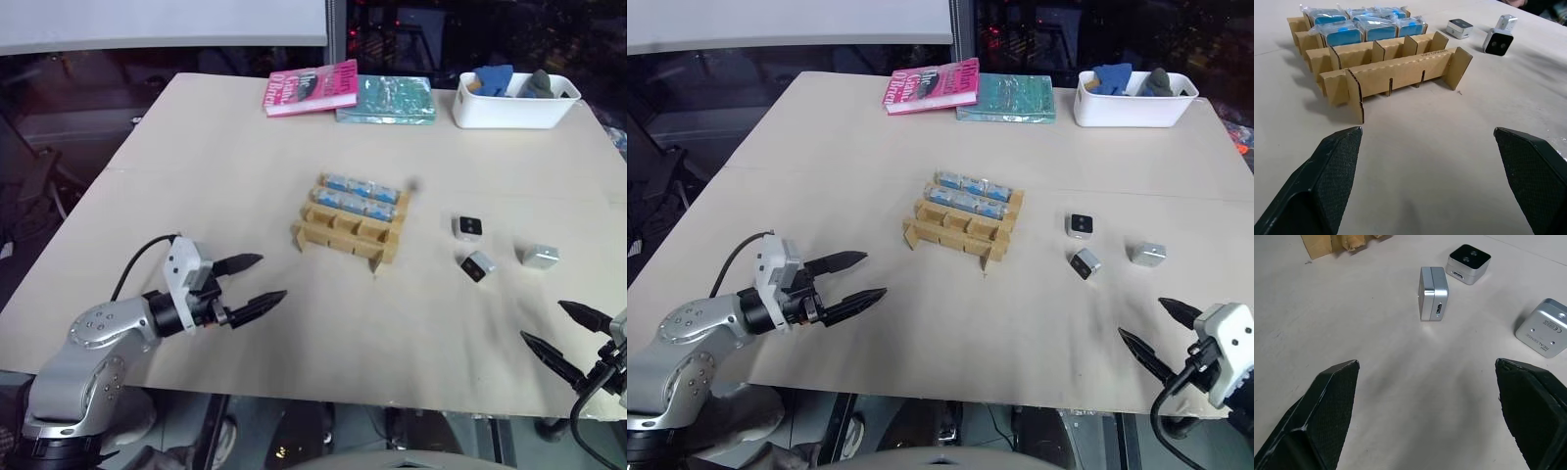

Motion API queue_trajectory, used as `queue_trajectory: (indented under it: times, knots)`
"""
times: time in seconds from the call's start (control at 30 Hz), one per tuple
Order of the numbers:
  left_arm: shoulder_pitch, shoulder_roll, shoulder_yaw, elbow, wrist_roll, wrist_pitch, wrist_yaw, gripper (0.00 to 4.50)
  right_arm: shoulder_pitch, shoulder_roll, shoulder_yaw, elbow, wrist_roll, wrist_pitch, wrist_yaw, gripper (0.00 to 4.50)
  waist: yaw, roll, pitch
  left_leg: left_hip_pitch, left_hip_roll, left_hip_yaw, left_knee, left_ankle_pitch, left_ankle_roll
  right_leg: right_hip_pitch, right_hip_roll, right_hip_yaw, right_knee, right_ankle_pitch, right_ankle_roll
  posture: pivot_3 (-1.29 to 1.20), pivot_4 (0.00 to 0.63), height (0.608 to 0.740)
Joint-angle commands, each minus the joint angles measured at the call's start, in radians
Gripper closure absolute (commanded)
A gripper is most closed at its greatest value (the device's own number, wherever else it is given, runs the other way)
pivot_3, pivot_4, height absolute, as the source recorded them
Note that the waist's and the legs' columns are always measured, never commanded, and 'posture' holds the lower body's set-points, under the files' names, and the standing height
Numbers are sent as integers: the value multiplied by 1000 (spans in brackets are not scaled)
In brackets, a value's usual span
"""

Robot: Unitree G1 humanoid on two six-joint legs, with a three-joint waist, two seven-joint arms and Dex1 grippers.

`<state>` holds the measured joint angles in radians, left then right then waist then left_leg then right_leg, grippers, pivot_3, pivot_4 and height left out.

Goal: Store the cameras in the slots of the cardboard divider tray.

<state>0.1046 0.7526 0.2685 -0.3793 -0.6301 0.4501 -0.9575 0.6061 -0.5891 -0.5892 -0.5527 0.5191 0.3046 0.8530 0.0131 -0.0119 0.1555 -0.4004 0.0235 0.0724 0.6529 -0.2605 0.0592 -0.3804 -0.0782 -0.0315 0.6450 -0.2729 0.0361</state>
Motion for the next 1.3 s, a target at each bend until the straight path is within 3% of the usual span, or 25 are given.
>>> queue_trajectory:
  times: [0.03, 0.5, 0.73, 1.0, 1.3]
  knots:
    - [-3, -8, 20, -6, -15, -27, -16, 0, -2, -5, -9, -36, 13, 0, -14, 57, 0, 0, 0, 0, 0, 0, 0, 0, 0, 0, 0, 0, 0, 0, 0, 0, 150, 740]
    - [-31, -15, 28, -36, -88, -70, -124, 0, -98, -40, -33, 8, -15, 15, -85, 57, 0, 0, 0, 0, -1, 0, 0, 1, 1, 0, 0, 0, 0, 0, 0, 0, 150, 740]
    - [-19, 14, 4, -95, -117, -91, -230, 0, -191, -185, -1, 58, -133, 86, -132, 57, 0, 0, 0, 0, -1, 1, 0, 1, 1, 1, 1, 0, 0, 0, 0, 0, 150, 740]
    - [-65, 21, 1, -167, -219, -52, -256, 0, -438, -367, 103, 227, -127, 146, -23, 57, 2, 0, 0, 1, -1, 1, 2, 1, 1, 1, 5, 0, 0, 2, 3, 0, 150, 740]
    - [-62, 0, -11, -200, -242, -46, -215, 0, -634, -481, 262, 437, -203, 116, 81, 57, -2, 0, 0, 0, -1, 2, 3, 1, 1, 1, 8, 2, 0, 2, 5, 0, 150, 740]
